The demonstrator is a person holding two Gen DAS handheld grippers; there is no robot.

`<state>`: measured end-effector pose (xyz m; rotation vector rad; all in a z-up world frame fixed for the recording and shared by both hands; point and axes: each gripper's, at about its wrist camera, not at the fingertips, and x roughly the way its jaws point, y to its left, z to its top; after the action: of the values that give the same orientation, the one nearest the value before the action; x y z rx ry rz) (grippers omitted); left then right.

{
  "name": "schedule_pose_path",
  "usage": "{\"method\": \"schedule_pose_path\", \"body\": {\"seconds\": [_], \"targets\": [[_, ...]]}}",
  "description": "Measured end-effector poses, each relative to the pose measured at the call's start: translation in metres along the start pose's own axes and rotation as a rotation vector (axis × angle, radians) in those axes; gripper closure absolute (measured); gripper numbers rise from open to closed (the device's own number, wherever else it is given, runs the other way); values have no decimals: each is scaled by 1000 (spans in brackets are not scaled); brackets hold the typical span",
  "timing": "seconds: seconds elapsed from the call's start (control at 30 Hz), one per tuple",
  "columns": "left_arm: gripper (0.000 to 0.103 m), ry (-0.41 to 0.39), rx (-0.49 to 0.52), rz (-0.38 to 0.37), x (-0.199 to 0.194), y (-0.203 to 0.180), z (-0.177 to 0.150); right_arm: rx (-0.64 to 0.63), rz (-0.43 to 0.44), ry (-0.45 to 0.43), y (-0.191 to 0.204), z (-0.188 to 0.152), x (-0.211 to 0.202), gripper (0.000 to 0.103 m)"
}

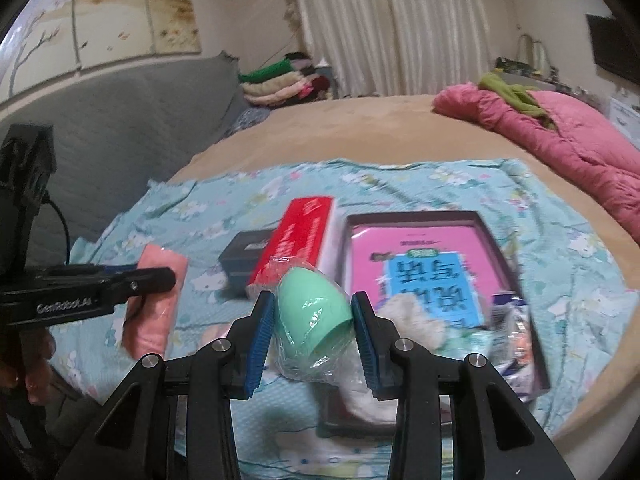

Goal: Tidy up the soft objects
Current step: 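Carry the pink towel with left tool while right tool carries the sponge over the tray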

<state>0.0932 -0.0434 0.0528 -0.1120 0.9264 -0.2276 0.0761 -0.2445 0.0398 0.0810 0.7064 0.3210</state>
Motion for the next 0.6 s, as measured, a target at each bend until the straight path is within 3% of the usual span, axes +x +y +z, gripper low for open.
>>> {"method": "schedule_pose_path", "body": {"seconds": [0.5,0.6], "targets": [[84,6,126,-103,19,-87,12,146,-94,-81,-74,-1,-41,62],[93,19,148,-136,39,-97,14,169,-93,-75,-83,-5,-37,62]]}}
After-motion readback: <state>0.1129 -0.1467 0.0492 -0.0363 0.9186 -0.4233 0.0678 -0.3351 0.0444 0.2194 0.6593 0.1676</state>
